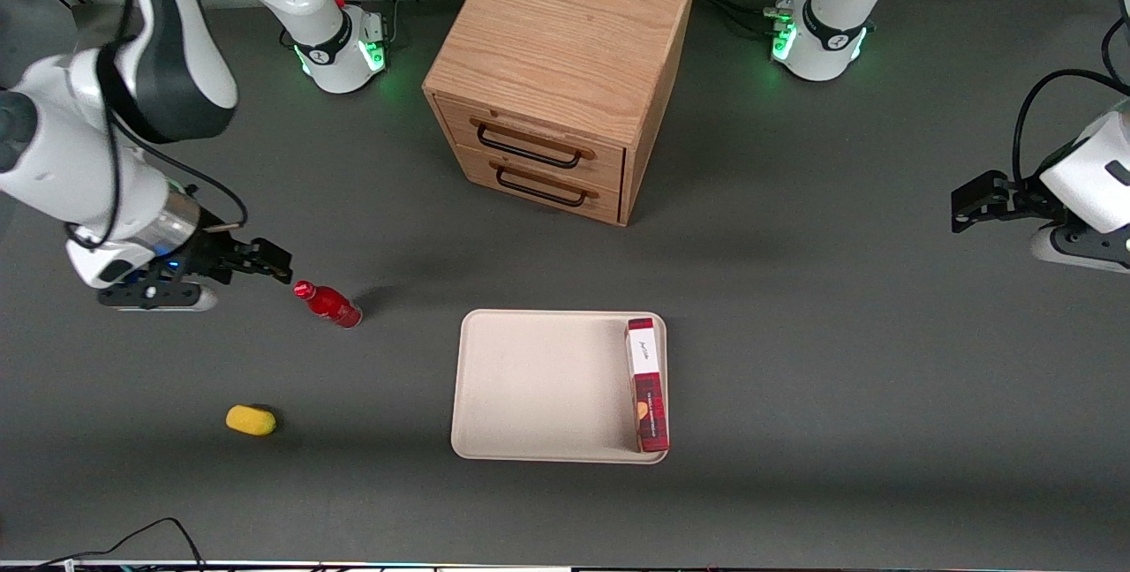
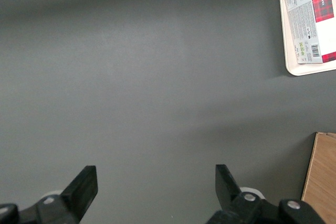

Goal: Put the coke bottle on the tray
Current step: 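Move the open right gripper down over the red Coca-Cola bottle's cap end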

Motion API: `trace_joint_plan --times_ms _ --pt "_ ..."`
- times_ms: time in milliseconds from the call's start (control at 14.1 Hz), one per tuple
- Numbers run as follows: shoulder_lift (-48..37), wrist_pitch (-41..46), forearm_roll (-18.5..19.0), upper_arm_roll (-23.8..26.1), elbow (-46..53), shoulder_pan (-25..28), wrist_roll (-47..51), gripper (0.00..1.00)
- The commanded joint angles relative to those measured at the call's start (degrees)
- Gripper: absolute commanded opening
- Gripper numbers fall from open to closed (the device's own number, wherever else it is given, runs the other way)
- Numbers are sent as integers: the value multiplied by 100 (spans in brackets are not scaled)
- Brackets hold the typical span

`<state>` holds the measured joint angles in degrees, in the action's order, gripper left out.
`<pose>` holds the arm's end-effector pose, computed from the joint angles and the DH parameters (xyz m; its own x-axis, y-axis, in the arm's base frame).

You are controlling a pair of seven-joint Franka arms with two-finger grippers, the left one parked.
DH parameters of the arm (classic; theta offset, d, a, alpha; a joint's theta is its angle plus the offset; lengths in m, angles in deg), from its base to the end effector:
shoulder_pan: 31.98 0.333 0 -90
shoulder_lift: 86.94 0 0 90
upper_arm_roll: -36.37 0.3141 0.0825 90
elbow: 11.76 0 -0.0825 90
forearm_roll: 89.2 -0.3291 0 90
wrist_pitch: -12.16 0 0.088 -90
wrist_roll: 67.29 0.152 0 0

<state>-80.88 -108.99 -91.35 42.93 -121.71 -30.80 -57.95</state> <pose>0.5431 0.0756 0.4234 0.9955 -0.0493 0.0811 -0.0445 -0.9972 -0.0597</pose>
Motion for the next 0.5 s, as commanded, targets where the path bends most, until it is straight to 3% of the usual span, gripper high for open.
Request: trace_joint_plan --times_ms 0,142,425 --pt "-132 -916 82 21 -790 -13 112 99" --pt "-18 -1409 328 21 -1063 -13 103 99" --pt "193 -1876 435 21 -1266 -65 77 98"
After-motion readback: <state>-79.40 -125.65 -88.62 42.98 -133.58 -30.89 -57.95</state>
